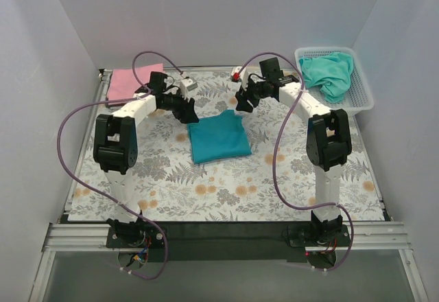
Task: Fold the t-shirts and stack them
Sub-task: Fold the tshirt
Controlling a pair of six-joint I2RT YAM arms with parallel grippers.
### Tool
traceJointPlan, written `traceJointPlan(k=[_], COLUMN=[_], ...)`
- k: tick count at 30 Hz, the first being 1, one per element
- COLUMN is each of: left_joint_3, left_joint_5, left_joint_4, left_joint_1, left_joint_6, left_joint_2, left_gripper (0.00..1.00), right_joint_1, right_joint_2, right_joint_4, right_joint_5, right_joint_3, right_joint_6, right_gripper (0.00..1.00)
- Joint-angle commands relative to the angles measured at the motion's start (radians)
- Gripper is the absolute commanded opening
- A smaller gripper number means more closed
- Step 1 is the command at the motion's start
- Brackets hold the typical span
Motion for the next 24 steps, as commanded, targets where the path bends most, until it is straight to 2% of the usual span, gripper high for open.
traceJointPlan(k=[1,7,11,17,21,24], left_joint_3=[-0.042,-0.091,-0.145,-0.272,-0.350,-0.413], left_joint_5=[-0.030,-0.062,-0.073,-0.076,-0.045,0.016], left_joint_4=[0.102,0.167,0.170,0.107,0.006,-0.077], left_joint_1=[-0.050,-0.108,-0.133,-0.171,-0.206,-0.239], left_joint_6=[-0.087,-0.127,-0.101,0.067,0.169,0.232], left_joint_2=[-0.076,-0.052,-0.059,-0.125,-0.184,-0.257], left_gripper=[0.51,0.52,0.52,0.52,0.52,0.51], right_joint_1=[0.020,0.029,0.040,0.049,0.066,0.089], right_joint_2=[0.017,0.112,0.111,0.019,-0.111,-0.224], right_joint_4=[0.014,-0.003,-0.012,-0.023,-0.060,-0.126], right_joint_5=[-0.106,-0.153,-0.143,-0.130,-0.143,-0.177], right_joint_3=[0.089,0.098,-0.021,-0.207,-0.397,-0.477], right_joint_6=[0.115,0.169,0.152,0.105,0.067,0.021], right_gripper=[0.52,0.48,0.42,0.39,0.38,0.39])
